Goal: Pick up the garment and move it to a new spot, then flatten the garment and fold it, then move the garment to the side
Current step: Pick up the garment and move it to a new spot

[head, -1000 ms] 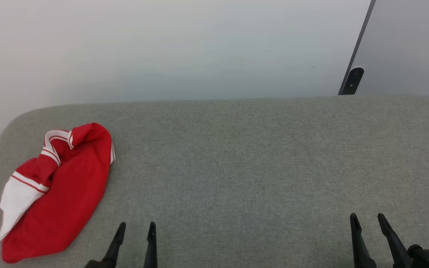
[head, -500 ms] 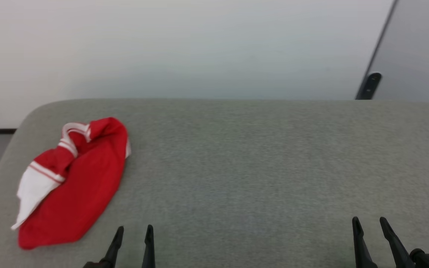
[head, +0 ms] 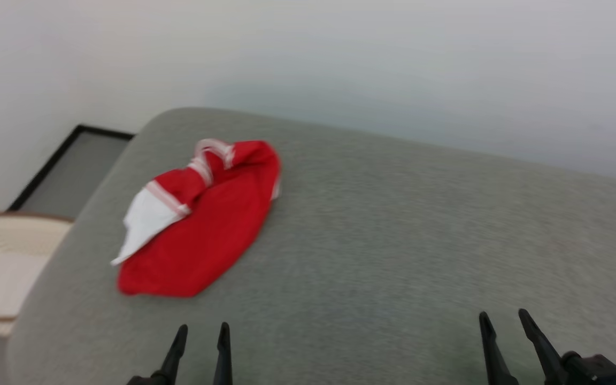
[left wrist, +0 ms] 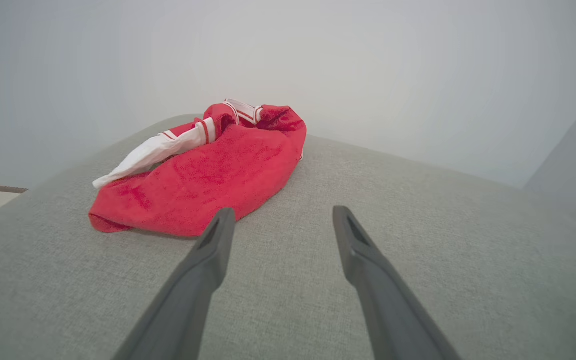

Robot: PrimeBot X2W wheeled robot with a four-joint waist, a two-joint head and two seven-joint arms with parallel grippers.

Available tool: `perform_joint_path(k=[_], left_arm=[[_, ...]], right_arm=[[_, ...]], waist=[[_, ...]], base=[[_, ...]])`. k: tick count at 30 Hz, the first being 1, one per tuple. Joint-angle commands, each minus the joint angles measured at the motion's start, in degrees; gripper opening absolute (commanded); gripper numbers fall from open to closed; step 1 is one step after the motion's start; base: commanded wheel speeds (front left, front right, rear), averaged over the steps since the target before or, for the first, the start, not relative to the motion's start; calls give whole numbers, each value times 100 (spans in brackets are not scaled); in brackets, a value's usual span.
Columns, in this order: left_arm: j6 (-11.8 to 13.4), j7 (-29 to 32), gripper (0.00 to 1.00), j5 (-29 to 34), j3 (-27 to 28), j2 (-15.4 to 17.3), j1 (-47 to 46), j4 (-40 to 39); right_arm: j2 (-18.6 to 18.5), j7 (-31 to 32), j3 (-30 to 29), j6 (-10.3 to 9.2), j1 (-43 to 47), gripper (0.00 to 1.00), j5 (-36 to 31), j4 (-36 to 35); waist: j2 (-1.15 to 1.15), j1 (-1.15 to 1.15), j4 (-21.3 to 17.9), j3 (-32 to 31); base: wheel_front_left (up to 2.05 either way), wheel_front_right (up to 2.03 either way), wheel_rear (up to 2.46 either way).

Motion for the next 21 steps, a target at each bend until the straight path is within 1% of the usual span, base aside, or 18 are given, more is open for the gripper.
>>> perform_joint_path(k=[1,4,7,11,14,19,21], left_arm=[[26,-4,100,-13,-27,14,28,0],[126,-4,100,-78,-55,13,98,-27],[278,-4,100,-186,12,12,129,-163],[497,-4,100,-317,83,8,244,-368],[601,-4,100,-393,110,8,304,-511],[680,-4,100,-458,130,9,373,-607],[650,-4,100,-526,136,9,331,-619]], right_arm=[[1,13,-4,-6,-77,100,-31,-21],[1,77,98,-6,-122,100,-65,-35],[4,193,337,-6,-333,100,-120,-73],[-2,325,616,-6,-583,100,-184,14],[-48,372,799,-6,-764,100,-155,110],[-85,362,912,-6,-905,100,-98,210],[-88,328,899,-6,-899,100,-74,235]], waist=[[0,0,695,76],[0,0,1021,60],[0,0,1112,180],[0,0,1181,301],[0,0,1202,347],[0,0,1202,362],[0,0,1190,355]], base=[[0,0,0],[0,0,0],[0,0,0],[0,0,0],[0,0,0],[0,0,0],[0,0,0]])
